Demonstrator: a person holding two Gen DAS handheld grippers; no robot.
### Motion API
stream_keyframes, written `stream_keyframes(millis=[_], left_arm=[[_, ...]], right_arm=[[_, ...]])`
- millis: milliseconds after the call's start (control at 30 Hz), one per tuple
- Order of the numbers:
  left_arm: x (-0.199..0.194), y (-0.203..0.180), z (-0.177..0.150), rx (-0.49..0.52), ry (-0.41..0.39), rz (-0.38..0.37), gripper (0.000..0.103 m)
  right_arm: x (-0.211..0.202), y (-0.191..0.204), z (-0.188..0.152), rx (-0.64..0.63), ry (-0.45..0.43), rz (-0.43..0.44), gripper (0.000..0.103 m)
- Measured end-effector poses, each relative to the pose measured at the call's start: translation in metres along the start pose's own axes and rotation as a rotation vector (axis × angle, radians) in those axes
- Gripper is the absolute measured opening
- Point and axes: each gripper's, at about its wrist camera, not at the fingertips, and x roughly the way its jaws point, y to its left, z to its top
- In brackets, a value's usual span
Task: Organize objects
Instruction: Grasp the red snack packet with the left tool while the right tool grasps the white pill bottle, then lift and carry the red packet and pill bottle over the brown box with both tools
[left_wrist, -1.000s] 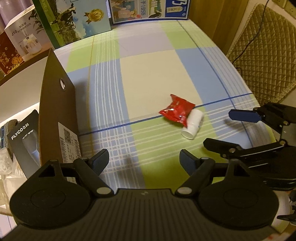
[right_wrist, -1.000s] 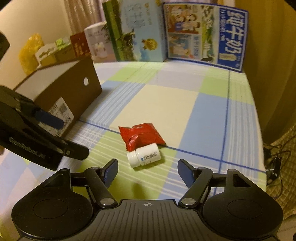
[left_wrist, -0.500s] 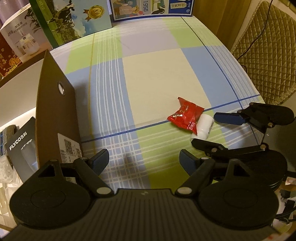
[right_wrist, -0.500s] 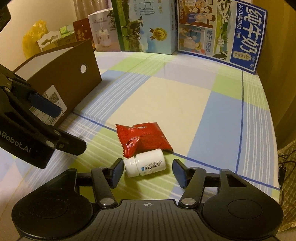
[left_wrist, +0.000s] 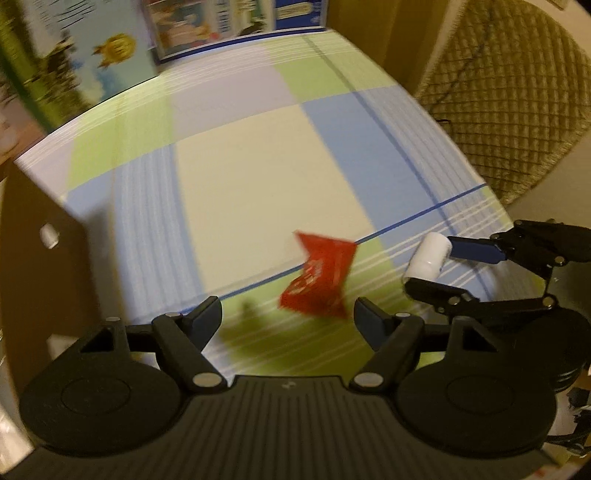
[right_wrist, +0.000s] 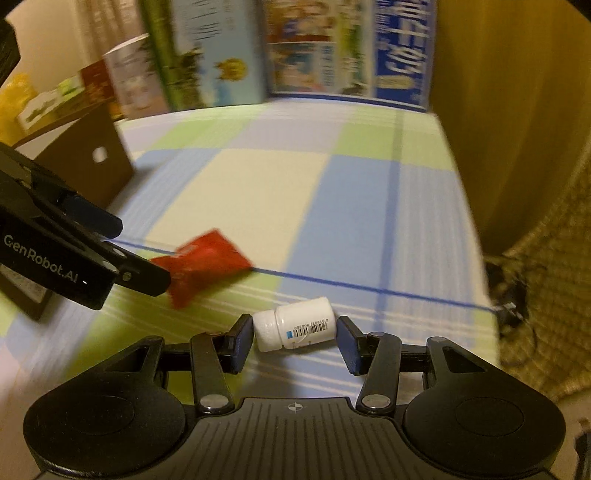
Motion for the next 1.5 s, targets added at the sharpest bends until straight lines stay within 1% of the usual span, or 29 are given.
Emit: stream_keyframes(millis=[133,233,333,367,433,467,600,733,900,1033,1167,1500], left_arm=[[0.016,-0.012,0.008,0.041,-0.006,-0.02,0.071],[0.03,-0.018,0.012,0.056,0.006,-0.024,0.062],[0.039,-0.021,0.013,0.039,0.0,-0.024,0.049],[0.041,-0.021,0.013,0.03,0.002,-0.023,0.038],[0.042,-0.02,0.011,0.001,-0.003,-0.021,0.031],[0.04,-0.019,0.01,-0.011,-0.007,-0.027,0.025],[0.032,-0.014,-0.001,-0.081,-0.003,-0.042,0.024],[0.019,-0.011,-0.023,-0.115,0.002,-0.05,0.024],[-0.001,-0.004,-0.061,-0.151,0.014,-0.058,0.024],[-0.018,0.0,-0.095,-0.178,0.023,-0.058,0.024],[-0.034,0.01,-0.13,-0.23,0.034,-0.023,0.024],[-0.065,0.04,-0.19,-0.424,0.03,0.081,0.024]], right_arm=[[-0.007,-0.013,0.0,0.045,-0.003,-0.035,0.046],[-0.01,-0.017,-0.002,0.061,-0.008,-0.045,0.046],[-0.011,-0.016,-0.004,0.064,-0.013,-0.052,0.046],[-0.011,-0.015,-0.004,0.064,-0.013,-0.052,0.046],[-0.011,-0.014,-0.004,0.066,-0.011,-0.047,0.046],[-0.011,-0.013,-0.005,0.064,-0.01,-0.044,0.046],[-0.013,-0.007,-0.008,0.054,-0.003,-0.024,0.046],[-0.018,0.004,-0.016,0.04,0.008,0.008,0.046],[-0.027,0.021,-0.032,0.015,0.029,0.067,0.046],[-0.035,0.041,-0.047,-0.038,0.052,0.123,0.046],[-0.042,0.056,-0.058,-0.082,0.07,0.173,0.046],[-0.051,0.098,-0.074,-0.221,0.084,0.293,0.046]])
